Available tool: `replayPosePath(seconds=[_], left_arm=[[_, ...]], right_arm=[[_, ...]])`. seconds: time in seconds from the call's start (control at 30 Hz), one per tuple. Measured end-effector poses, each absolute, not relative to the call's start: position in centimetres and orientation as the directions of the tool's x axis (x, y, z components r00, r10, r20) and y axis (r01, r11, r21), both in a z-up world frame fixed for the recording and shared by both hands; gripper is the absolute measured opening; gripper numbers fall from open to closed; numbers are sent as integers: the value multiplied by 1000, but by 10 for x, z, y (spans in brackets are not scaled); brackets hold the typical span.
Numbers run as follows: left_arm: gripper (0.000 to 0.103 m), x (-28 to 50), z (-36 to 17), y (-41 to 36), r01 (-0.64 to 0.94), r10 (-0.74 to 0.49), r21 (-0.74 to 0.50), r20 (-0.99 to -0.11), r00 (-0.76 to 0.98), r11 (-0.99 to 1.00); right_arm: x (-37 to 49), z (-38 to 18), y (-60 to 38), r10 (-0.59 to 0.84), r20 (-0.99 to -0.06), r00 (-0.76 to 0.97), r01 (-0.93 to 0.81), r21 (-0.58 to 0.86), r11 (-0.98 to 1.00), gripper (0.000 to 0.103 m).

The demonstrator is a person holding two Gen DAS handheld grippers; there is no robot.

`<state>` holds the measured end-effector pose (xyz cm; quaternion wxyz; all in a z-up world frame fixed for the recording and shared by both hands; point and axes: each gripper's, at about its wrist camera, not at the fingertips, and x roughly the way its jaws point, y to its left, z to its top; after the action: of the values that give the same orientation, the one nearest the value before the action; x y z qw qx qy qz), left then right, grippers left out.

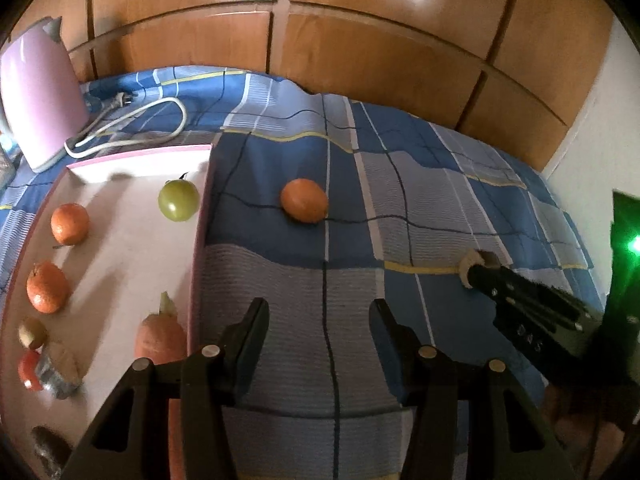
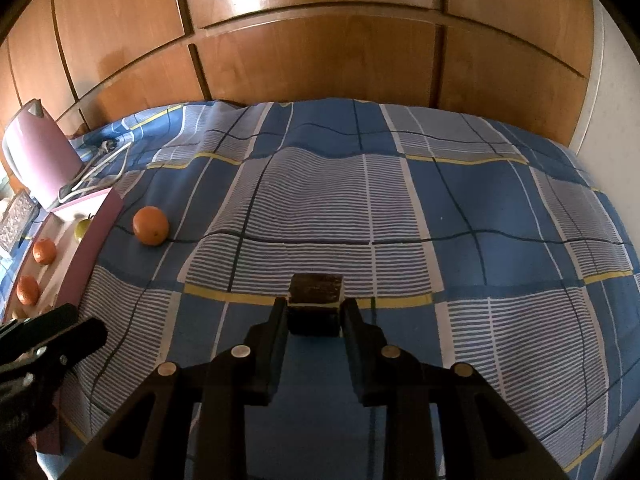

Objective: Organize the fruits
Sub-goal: 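Grasp the tangerine on the bed with the left gripper while the right gripper holds the slice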

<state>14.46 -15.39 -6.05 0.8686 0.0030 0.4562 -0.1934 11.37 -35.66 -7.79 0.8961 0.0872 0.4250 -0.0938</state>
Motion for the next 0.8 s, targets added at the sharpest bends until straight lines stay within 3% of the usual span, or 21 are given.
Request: replayPosePath(seconds=[0.73, 0.8], left_arm=[[50, 239, -84, -190, 312, -265, -119, -833, 485, 943], [43, 242, -87, -192, 311, -266, -122, -836, 480, 943]], right_arm=[[111, -81, -364, -59, -774, 630, 236, 118, 964, 33], [111, -81, -364, -64, -772, 632, 239, 116, 964, 33]])
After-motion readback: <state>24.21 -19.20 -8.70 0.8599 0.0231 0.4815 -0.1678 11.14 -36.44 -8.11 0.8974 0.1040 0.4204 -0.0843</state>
